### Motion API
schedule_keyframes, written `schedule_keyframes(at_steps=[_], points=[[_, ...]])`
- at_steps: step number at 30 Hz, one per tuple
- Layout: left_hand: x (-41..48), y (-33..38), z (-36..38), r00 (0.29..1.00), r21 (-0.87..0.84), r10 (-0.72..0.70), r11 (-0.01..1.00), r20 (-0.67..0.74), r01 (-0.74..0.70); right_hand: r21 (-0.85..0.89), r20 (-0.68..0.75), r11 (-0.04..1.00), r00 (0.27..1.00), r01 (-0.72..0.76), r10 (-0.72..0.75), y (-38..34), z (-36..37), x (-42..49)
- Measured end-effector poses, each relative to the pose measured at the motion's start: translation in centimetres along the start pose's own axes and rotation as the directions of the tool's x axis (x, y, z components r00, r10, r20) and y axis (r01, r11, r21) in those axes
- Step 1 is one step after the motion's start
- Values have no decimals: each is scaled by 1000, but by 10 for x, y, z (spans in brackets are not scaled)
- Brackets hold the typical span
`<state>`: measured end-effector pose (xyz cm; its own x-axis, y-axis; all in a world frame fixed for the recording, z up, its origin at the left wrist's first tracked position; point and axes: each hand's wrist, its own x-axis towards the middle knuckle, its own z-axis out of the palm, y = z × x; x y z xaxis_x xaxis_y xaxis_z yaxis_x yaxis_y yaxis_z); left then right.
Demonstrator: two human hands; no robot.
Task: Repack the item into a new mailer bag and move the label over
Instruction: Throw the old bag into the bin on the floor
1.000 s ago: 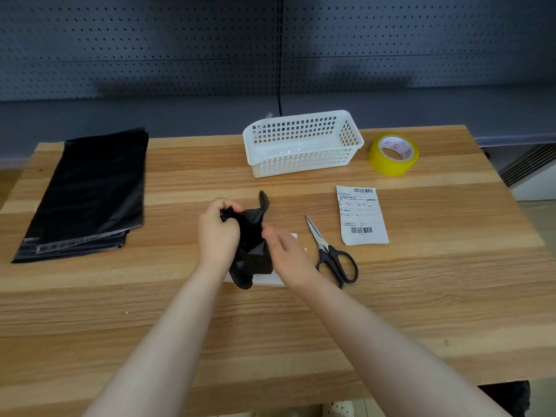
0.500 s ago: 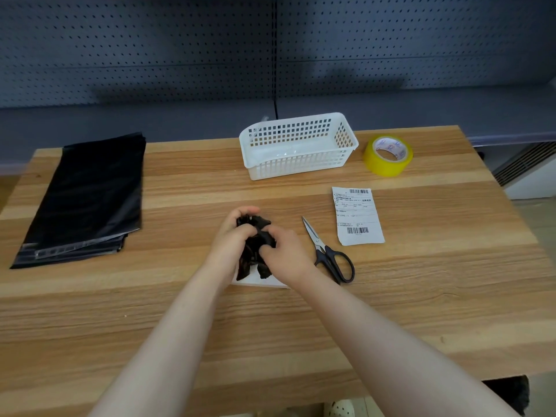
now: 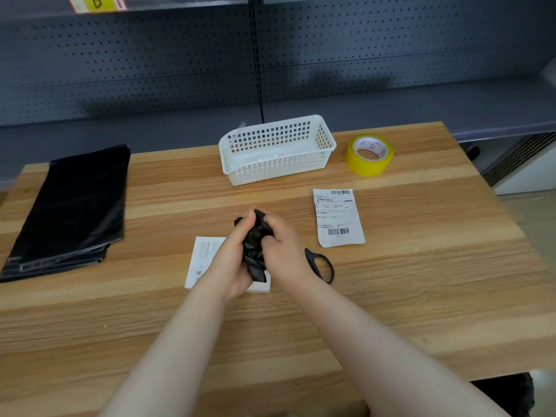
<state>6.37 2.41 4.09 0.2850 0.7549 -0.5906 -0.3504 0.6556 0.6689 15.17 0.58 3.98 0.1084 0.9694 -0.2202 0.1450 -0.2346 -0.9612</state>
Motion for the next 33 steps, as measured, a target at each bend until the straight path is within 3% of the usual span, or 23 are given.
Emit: schedule_keyframes(at_steps=[3, 8, 13, 20, 27, 30, 33], points=[[4, -11, 26, 999, -8, -5, 1000, -36, 5, 69, -8, 997, 999, -34, 34, 3, -26, -3], [15, -42, 89, 987, -27, 106, 994, -124, -110, 212, -39, 977, 998, -32, 42, 13, -88, -6], [32, -77, 170, 974, 79, 119, 991, -194, -106, 185, 17, 982, 999, -30, 27, 22, -170, -12], [61, -134, 265, 982, 217, 94, 974, -163, -57, 123, -9, 991, 999, -52, 53, 44, -283, -23], [72, -211, 383, 996, 517, -16, 855, 91, -34, 83, -297, 994, 950, -76, 98, 96, -408, -53], [75, -245, 424, 969, 564, -136, 826, 208, -5, 78, -385, 992, 915, -95, 117, 114, -455, -71], [83, -275, 457, 946, 648, -163, 759, 280, -61, 74, -475, 992, 871, -103, 125, 131, -496, -90]])
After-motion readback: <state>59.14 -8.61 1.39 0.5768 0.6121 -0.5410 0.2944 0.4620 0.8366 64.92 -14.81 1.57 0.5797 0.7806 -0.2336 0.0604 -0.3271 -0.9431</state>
